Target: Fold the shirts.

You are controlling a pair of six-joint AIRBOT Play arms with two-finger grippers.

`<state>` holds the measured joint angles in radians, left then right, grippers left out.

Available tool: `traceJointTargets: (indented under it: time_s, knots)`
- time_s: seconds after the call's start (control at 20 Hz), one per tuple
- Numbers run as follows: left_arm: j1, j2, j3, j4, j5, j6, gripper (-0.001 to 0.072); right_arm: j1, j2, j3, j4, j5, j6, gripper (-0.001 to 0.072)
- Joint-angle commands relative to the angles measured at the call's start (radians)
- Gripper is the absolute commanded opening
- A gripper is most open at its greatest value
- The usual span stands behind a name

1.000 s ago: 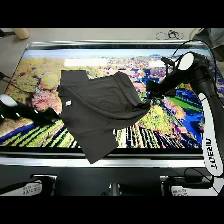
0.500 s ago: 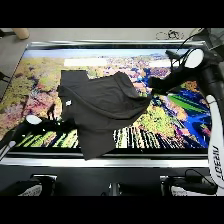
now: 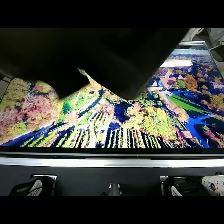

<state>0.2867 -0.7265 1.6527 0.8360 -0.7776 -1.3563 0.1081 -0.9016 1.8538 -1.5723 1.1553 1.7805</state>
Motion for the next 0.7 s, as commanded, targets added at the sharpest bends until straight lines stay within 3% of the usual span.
traceJointTargets:
  time_s: [0.0, 0.15, 0.35, 0.5, 0.65]
  knots:
    - [0.055, 0.048, 0.293, 0.03, 0.003, -0.089, 0.003, 0.0, 0.18, 0.027, -0.084, 0.017, 0.034, 0.0019]
    - [0.055, 0.027, 0.297, 0.045, -0.093, -0.115, 0.003, -0.001, 0.196, 0.027, -0.126, 0.091, 0.033, 0.0019]
    - [0.055, -0.093, 0.297, 0.055, -0.332, -0.113, 0.003, 0.0, 0.103, 0.027, -0.13, 0.137, 0.026, 0.0019]
    - [0.055, -0.244, 0.293, 0.067, -0.476, -0.098, 0.003, 0.0, -0.051, 0.024, -0.133, 0.256, 0.021, 0.0019]
    - [0.03, -0.418, 0.193, 0.067, -0.519, -0.065, 0.0031, 0.0, -0.296, -0.009, -0.13, 0.36, 0.022, 0.0019]
